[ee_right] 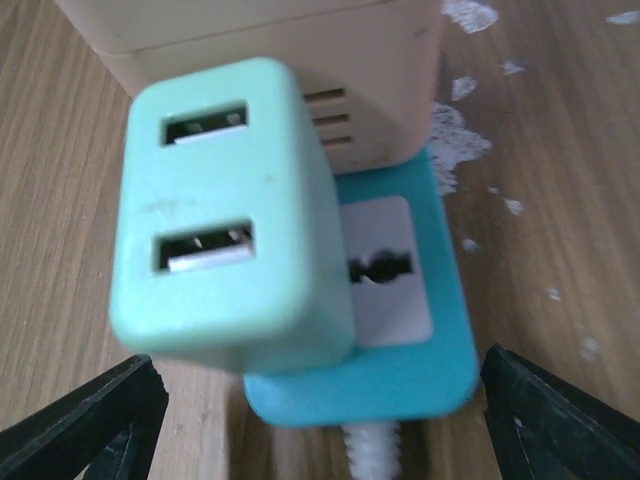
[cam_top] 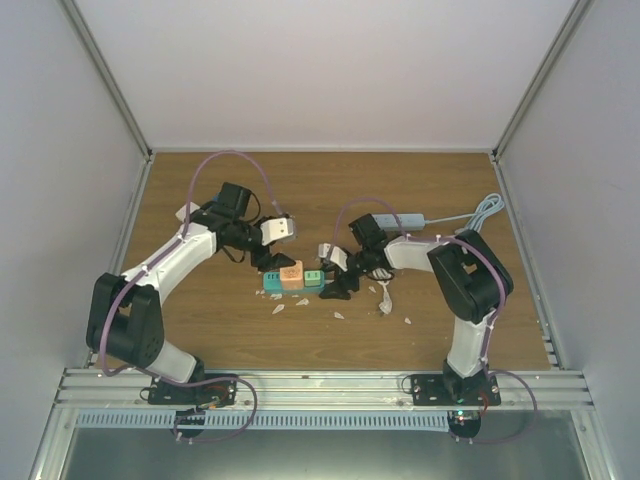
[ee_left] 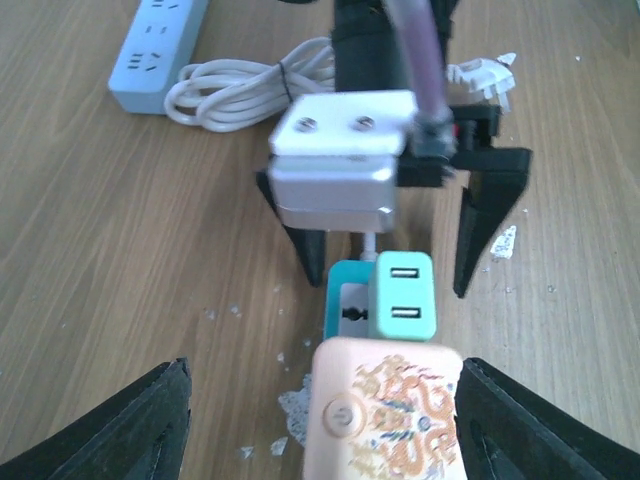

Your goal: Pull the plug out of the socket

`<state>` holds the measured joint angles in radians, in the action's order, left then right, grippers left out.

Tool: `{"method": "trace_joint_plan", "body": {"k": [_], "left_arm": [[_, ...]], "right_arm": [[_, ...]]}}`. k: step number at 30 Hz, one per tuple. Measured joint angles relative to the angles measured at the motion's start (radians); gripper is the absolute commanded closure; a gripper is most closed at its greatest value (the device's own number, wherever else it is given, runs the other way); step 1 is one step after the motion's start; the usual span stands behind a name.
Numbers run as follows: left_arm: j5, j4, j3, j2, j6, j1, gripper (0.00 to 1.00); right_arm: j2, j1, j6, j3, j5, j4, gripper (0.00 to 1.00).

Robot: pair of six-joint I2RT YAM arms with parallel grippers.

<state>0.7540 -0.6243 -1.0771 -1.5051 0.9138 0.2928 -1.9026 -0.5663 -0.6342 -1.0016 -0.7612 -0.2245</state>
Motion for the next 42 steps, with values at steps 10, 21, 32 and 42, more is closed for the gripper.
{"method": "trace_joint_plan", "body": {"k": [10, 21, 32, 42], "left_arm": [[-0.174, -0.077, -0.097, -0.027, -0.018, 0.227, 0.31], [-0.383, -0.268, -0.314, -0.213, -0.073, 0.404, 0.31], [-0.571, -0.348, -0.357, -0.333, -0.095, 0.471, 0.36], [-0.649, -0.361, -0.399, -0.393, -0.094, 0.471, 0.47]], "right_arm": [[0.103, 0.124, 0.059, 0.032, -0.092, 0.07, 0.11], [0.16, 0.298, 0.034, 0.007, -0.164, -0.049, 0.11], [0.234, 0.34, 0.074, 0.056, -0.167, -0.051, 0.09], [0.254, 0.346, 0.089, 0.076, -0.156, -0.051, 0.08]]}}
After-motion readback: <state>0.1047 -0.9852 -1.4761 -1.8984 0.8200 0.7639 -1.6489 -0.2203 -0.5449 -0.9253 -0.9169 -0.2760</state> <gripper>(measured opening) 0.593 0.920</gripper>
